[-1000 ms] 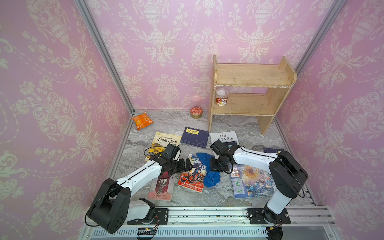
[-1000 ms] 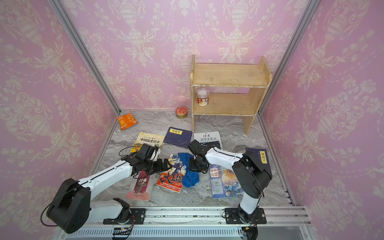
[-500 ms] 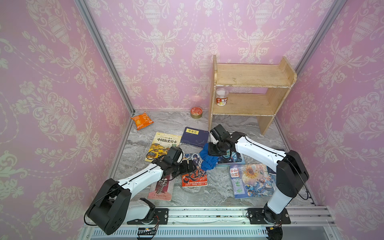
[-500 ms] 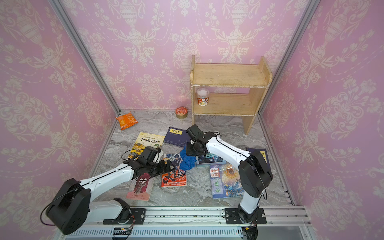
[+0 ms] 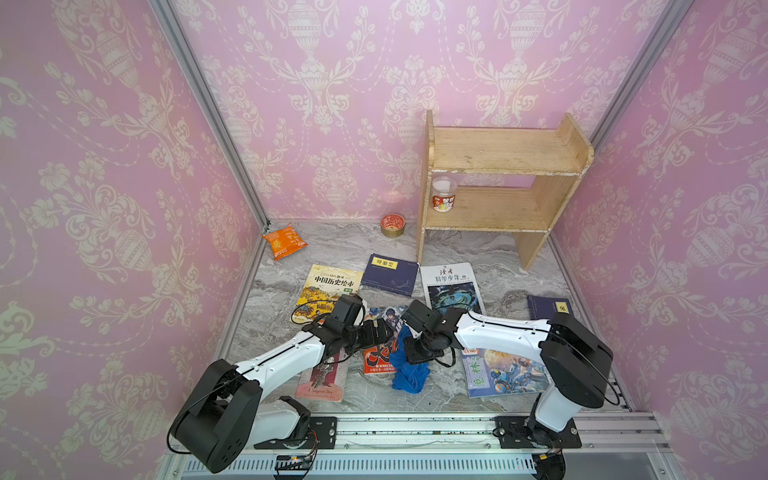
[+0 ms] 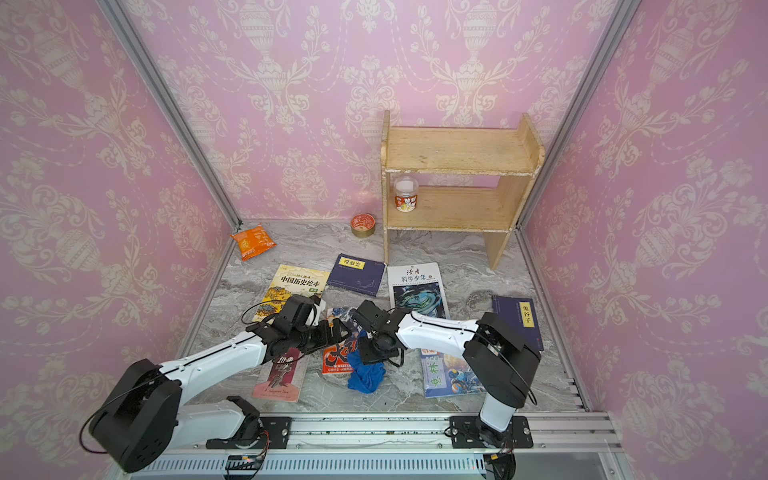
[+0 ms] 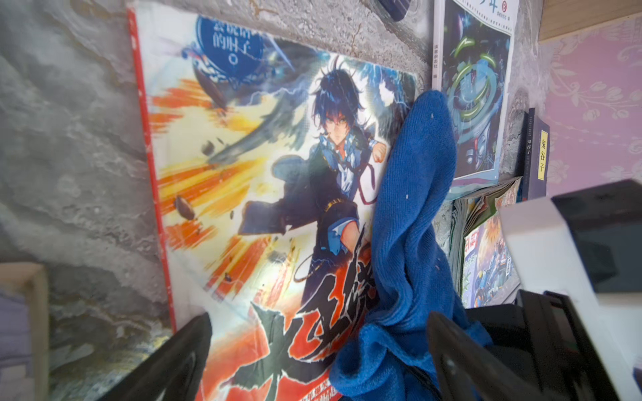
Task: Wipe the cover of the book
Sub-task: Wipe the dirt from the cover of the book.
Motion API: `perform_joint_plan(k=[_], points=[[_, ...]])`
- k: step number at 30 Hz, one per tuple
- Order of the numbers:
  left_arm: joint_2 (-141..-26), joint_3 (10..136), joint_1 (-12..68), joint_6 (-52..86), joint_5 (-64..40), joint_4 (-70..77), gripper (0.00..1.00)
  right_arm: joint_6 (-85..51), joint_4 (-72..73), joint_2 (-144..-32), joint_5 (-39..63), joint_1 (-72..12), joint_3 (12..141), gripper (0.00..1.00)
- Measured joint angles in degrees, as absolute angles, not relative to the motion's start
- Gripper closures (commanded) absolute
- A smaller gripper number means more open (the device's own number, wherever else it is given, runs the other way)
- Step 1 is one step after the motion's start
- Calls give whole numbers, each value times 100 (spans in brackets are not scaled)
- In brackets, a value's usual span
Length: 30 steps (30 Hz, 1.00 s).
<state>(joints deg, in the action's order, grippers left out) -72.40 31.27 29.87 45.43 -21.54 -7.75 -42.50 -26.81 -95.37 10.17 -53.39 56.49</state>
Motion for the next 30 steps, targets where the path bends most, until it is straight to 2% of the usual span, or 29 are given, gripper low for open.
perform_joint_plan(k=[7, 12, 16, 20, 26, 30], points=[[-7205, 3135, 2987, 4525, -2097, -808, 1, -4525, -3212, -8715, 1068, -4939, 4915, 100], [-7096, 3245, 2987, 4421, -1813, -1177, 1, -4436, -3653, -8562, 954, -4519, 5927, 100], [-6982, 3249, 2987, 4425, -1638, -1291, 1, -4278, -3479, -9153, 860, -4512, 7269, 100], [-6855, 3227, 2985, 4466, -1527, -1293, 1, -4132, -3321, -10090, 775, -4451, 8038, 100], [-6285, 3103, 2895, 4560, -1396, -1299, 1, -4001, -3328, -11601, 744, -4209, 8556, 100], [-5817, 3092, 2707, 4606, -1363, -1291, 0, -4034, -3148, -11795, 915, -4180, 8680, 100]])
